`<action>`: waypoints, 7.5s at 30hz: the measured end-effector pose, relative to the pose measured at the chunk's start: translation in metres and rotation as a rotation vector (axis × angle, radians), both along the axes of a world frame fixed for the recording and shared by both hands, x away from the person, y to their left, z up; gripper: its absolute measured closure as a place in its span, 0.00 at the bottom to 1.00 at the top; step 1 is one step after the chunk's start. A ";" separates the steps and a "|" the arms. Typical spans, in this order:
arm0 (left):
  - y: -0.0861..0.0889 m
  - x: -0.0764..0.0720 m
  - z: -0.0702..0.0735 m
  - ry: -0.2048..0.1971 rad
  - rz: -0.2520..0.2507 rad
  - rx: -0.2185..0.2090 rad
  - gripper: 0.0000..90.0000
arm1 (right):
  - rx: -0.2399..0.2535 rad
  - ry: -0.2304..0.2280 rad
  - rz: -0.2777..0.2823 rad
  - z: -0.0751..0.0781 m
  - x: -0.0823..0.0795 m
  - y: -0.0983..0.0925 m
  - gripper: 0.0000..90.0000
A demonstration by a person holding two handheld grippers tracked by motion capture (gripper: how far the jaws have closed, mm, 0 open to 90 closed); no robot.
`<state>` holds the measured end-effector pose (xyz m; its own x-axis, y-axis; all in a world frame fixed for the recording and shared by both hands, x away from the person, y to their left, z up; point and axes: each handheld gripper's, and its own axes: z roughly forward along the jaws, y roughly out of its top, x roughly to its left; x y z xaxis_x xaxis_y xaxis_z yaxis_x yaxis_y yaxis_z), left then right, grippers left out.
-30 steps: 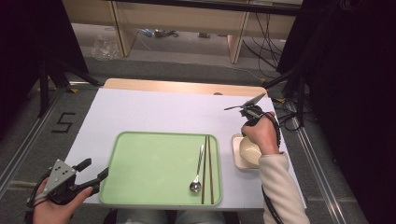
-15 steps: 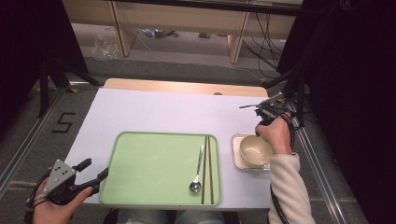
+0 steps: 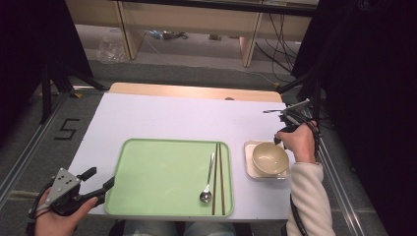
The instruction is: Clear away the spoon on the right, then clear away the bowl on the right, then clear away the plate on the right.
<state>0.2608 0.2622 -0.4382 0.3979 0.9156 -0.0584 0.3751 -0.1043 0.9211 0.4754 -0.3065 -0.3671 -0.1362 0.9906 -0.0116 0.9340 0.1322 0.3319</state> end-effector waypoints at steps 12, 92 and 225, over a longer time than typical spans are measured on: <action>0.000 0.000 0.000 0.001 -0.004 -0.003 0.35 | 0.005 0.052 -0.037 -0.004 -0.003 -0.022 0.52; -0.003 0.006 0.000 -0.002 -0.026 0.003 0.35 | 0.041 0.077 0.102 0.000 -0.009 0.015 0.95; -0.001 0.006 0.000 -0.001 -0.029 -0.012 0.35 | 0.075 0.152 -0.011 -0.078 0.010 -0.054 0.77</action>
